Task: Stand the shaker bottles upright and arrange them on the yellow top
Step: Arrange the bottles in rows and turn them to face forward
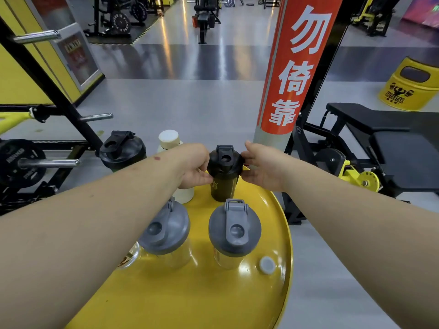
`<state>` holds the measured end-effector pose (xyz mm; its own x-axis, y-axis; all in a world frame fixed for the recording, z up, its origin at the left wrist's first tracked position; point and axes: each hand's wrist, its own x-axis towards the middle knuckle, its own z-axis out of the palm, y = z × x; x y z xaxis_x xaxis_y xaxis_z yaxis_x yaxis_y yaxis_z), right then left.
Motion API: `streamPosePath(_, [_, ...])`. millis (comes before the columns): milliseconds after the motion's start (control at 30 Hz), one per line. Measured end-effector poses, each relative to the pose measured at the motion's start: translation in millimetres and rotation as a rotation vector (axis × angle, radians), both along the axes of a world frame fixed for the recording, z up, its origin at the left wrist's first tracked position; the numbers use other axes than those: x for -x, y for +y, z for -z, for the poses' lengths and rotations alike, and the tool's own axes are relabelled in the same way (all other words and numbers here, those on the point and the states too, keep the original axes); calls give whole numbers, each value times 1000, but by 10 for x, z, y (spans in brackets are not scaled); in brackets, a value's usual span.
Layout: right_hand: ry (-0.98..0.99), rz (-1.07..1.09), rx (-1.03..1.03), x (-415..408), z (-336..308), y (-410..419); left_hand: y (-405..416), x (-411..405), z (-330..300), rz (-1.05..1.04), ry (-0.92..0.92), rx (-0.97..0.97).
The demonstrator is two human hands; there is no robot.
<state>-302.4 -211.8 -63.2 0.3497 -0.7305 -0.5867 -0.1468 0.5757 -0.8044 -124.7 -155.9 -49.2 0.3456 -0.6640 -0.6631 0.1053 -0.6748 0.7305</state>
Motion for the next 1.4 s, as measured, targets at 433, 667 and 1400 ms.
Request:
streamPosePath(433, [10, 38, -17, -7, -57, 97, -11, -33, 107, 43, 47, 24])
streamPosePath(667, [27, 20, -10, 2, -23, 107, -6, -33, 112, 40, 65, 35])
streamPosePath(1400, [175, 142, 137, -98, -113, 192, 261, -21, -164, 66, 88, 88])
